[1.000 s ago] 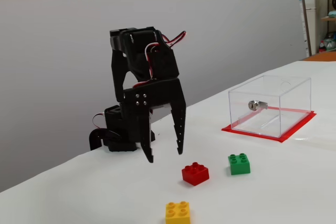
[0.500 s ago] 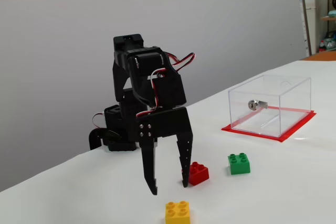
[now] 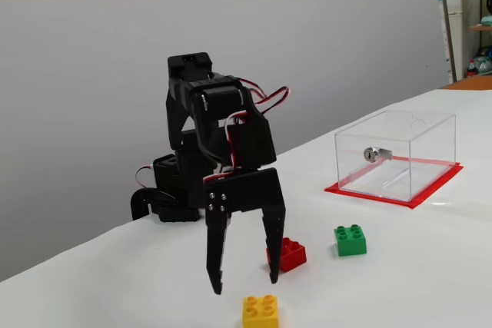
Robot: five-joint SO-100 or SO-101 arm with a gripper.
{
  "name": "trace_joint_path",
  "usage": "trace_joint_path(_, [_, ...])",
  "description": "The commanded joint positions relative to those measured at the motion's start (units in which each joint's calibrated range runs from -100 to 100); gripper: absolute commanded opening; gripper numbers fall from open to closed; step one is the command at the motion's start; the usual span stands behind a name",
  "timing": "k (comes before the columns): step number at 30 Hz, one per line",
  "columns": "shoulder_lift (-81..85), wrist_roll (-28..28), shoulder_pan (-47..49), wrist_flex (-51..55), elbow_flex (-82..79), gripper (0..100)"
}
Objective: Pick the yellow lego brick and place it into the transparent box
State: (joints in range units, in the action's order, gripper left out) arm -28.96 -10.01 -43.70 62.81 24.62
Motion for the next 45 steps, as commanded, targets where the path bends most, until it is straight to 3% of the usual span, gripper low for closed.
trace_joint_path(1, [0.8,0.0,-0.2,0.4,1.6,30])
trace_joint_path(45, [-5.4,0.0,2.8,-4.2,1.7,30])
